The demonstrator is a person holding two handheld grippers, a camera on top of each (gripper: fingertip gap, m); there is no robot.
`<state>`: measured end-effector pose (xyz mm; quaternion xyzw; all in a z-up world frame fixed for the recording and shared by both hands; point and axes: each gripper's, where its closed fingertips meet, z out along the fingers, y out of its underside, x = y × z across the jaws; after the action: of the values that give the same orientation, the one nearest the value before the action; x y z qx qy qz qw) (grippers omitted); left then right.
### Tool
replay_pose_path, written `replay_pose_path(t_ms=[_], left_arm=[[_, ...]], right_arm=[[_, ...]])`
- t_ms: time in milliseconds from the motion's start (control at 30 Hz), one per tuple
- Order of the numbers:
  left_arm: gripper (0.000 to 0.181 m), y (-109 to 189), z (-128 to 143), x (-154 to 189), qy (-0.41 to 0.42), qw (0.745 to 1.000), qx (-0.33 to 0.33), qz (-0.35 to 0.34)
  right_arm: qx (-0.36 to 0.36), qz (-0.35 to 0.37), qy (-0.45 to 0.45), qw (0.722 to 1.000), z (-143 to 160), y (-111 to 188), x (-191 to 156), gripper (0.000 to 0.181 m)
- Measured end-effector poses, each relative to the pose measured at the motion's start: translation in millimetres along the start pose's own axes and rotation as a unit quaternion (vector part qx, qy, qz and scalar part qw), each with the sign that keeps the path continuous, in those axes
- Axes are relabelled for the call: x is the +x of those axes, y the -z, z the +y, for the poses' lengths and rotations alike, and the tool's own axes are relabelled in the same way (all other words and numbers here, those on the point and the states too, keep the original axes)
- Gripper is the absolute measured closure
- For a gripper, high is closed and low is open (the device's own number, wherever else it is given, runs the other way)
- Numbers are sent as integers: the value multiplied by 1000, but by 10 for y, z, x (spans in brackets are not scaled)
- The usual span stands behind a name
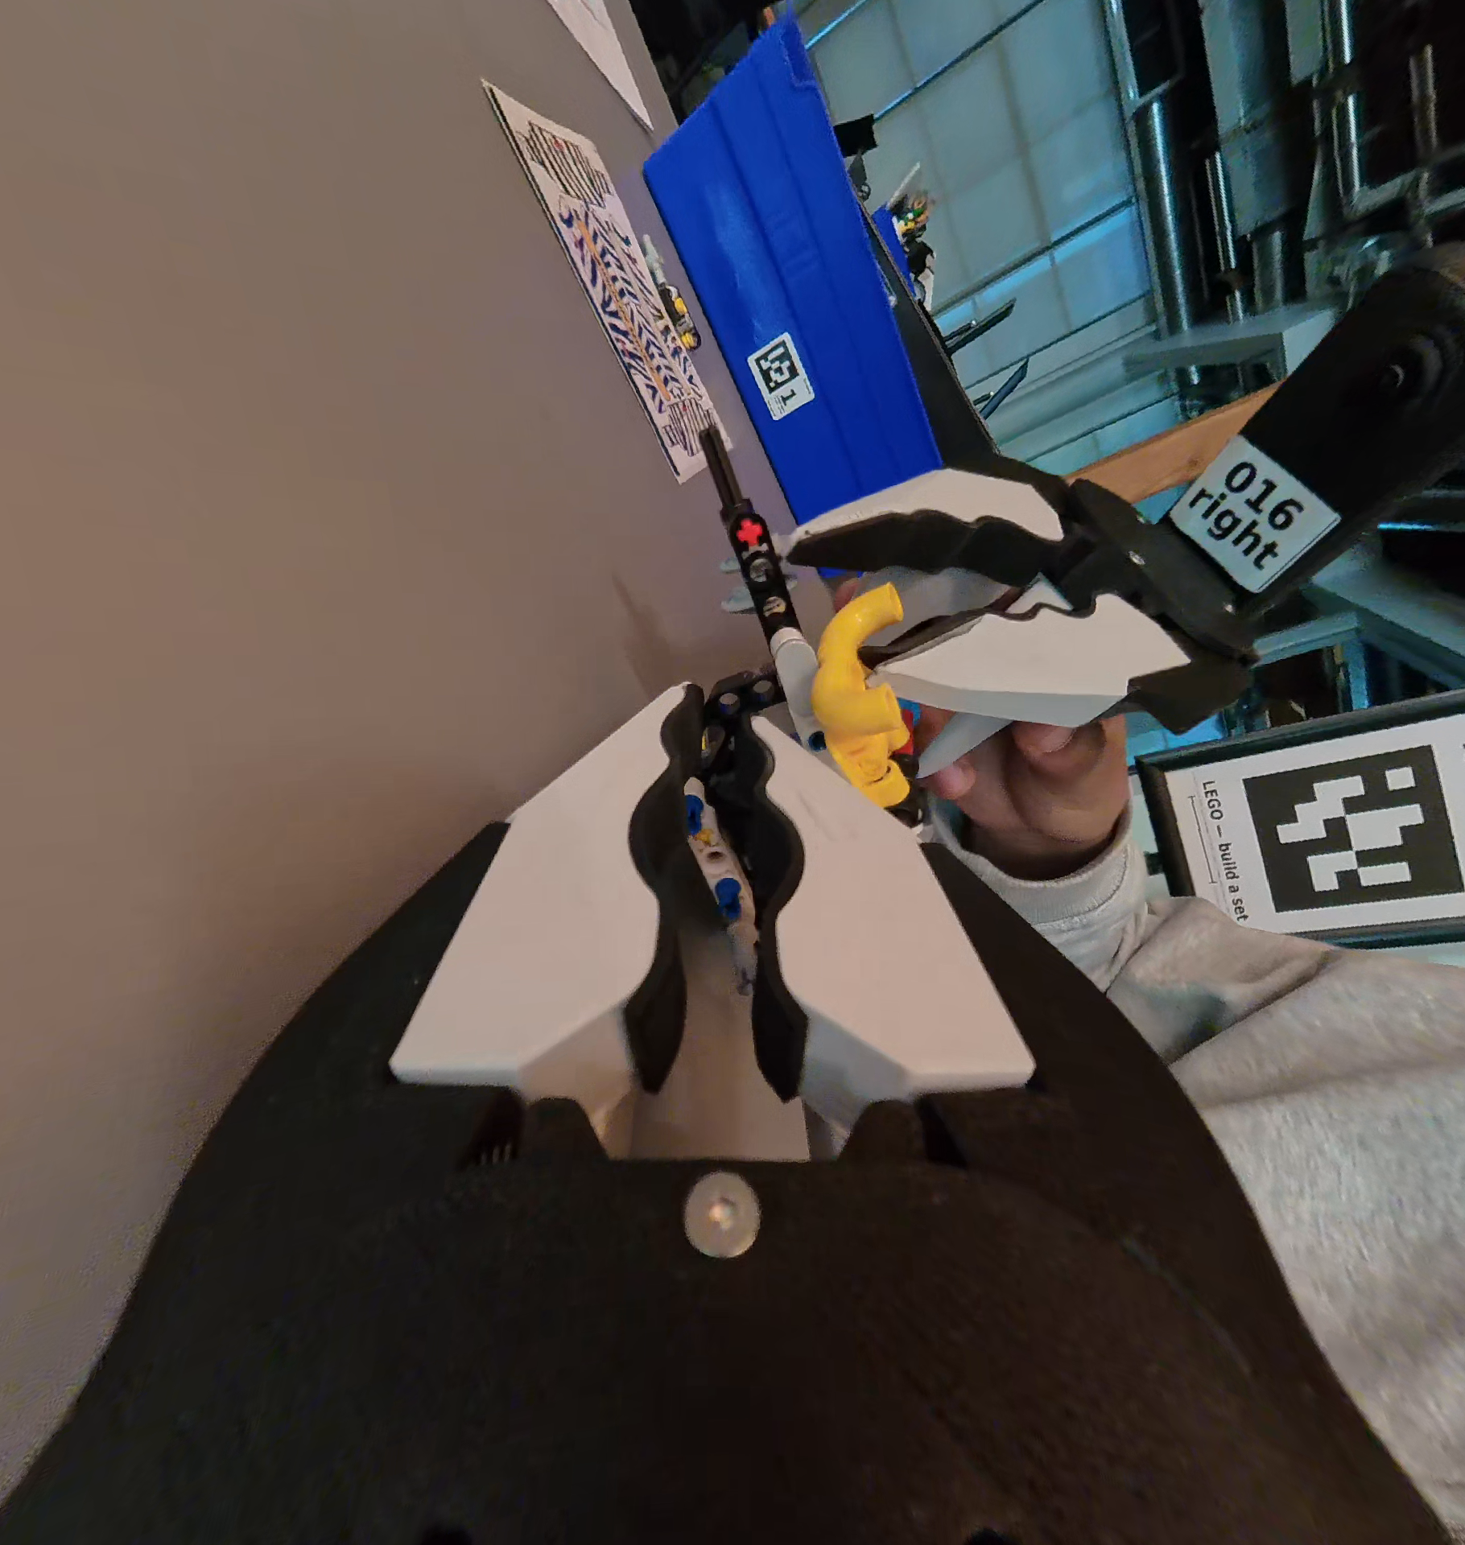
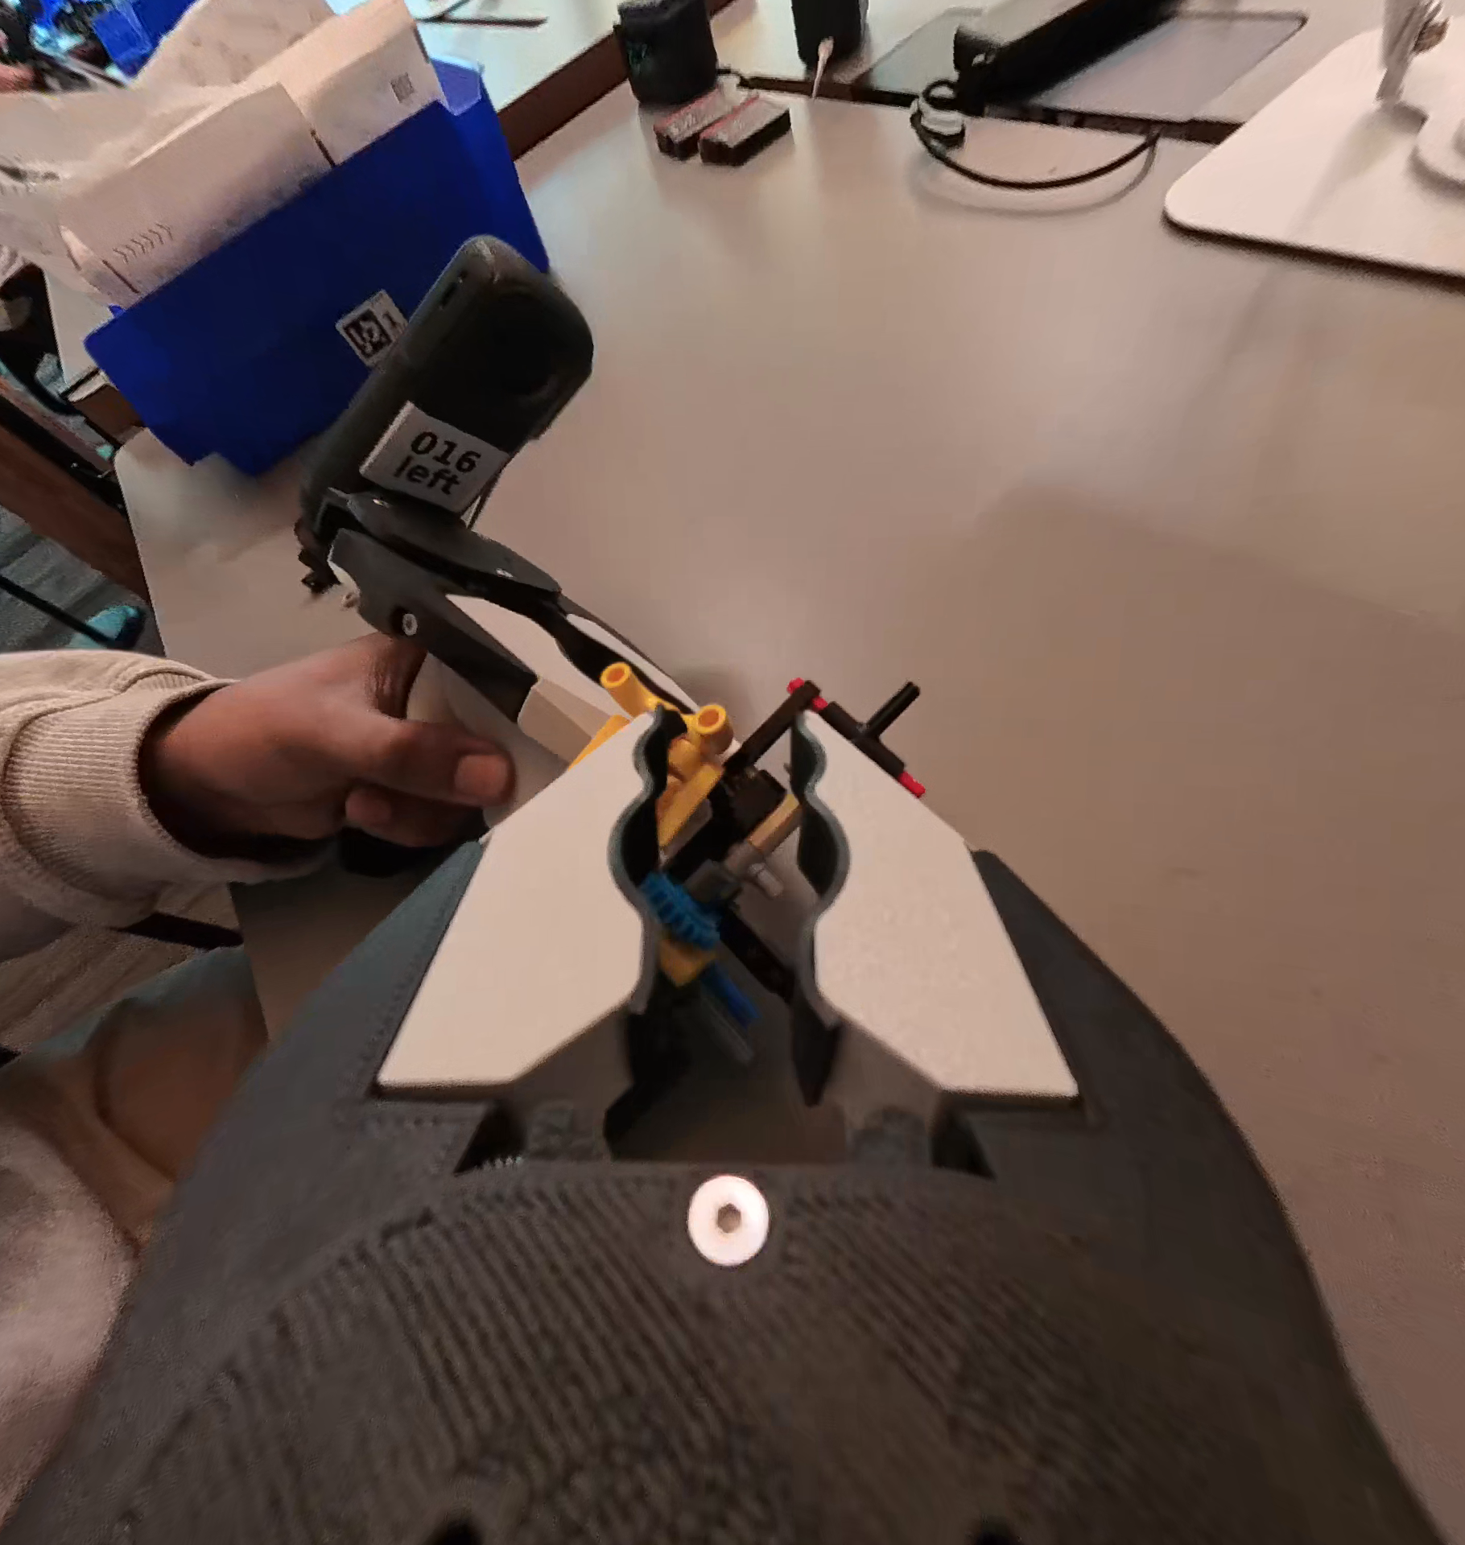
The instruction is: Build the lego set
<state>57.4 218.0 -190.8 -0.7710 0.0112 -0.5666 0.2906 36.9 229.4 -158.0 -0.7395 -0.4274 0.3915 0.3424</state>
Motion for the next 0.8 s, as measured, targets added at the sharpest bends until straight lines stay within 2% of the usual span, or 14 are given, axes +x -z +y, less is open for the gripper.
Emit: replay_pose_path(t_ms=[200,400,567,800], left_arm=[[176,14,-39,-27,19,1000,10,1],[176,16,-49,-30,20,1000,13,1],[176,23,-62,-29,16,1000,19,-1],[176,35,-90,-47,-2,999,34,-17]], right_arm=[[-59,3,17,998,-22,56,22,137],[-114,28,53,992,51,203,48,138],[-129,-62,-27,989,-9,286,-166,137],[-185,-92,-106,973,74,160,-152,132]])
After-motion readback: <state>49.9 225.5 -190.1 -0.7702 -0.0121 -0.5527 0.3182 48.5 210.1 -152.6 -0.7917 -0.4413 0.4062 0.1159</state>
